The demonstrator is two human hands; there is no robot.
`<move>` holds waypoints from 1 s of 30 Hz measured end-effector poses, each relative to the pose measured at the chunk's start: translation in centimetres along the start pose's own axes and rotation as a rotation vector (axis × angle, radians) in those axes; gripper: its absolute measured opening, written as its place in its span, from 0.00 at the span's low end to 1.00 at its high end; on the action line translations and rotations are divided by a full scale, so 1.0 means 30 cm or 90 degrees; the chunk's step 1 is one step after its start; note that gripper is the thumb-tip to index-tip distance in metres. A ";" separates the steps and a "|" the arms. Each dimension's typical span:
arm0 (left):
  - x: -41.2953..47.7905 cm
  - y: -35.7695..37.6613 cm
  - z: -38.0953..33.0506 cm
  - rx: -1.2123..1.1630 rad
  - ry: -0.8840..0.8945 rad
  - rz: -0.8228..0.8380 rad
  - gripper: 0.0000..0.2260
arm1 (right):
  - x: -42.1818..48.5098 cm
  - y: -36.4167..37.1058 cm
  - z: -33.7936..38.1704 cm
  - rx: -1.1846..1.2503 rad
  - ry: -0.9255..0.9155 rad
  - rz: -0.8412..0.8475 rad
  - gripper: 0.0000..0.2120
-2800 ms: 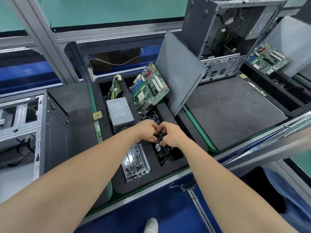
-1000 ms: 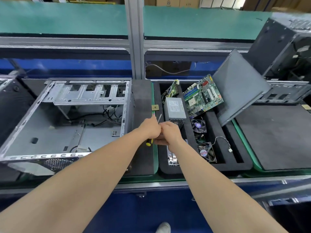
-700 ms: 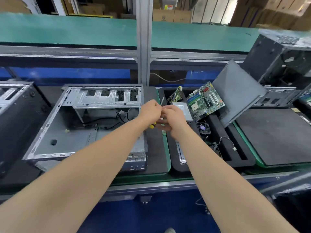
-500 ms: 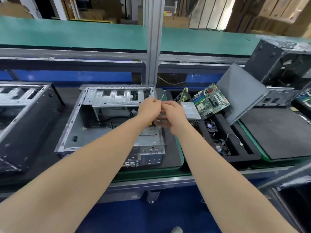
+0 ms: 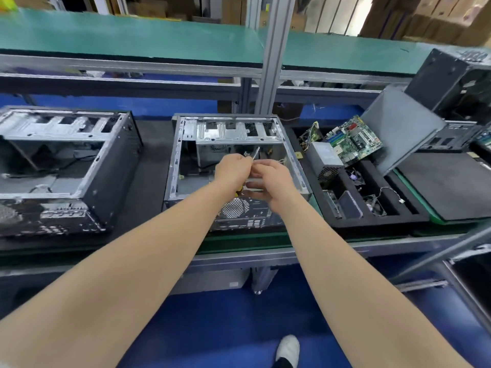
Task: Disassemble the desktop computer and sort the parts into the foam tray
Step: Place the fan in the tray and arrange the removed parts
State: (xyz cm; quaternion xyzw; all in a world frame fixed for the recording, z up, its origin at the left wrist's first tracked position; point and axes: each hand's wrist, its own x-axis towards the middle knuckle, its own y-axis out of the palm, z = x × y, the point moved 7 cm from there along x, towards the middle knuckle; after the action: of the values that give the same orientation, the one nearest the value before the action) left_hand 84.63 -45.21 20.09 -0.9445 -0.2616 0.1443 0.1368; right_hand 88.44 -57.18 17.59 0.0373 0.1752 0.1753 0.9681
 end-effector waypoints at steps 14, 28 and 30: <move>-0.189 -0.239 0.215 -0.057 0.047 -0.181 0.07 | -0.127 0.215 -0.198 -0.062 -0.087 0.073 0.11; -0.475 -0.793 0.732 -0.172 -0.112 -0.448 0.08 | -0.316 0.854 -0.574 -0.203 -0.017 0.287 0.06; -0.508 -0.911 0.822 -0.172 -0.137 -0.474 0.07 | -0.352 0.984 -0.655 -0.184 0.037 0.322 0.06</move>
State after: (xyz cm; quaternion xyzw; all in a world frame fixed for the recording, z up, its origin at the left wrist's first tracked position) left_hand 51.19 -26.27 9.57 -0.7740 -0.6152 0.1473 0.0266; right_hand 62.61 -33.08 6.60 -0.0638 0.1615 0.4350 0.8835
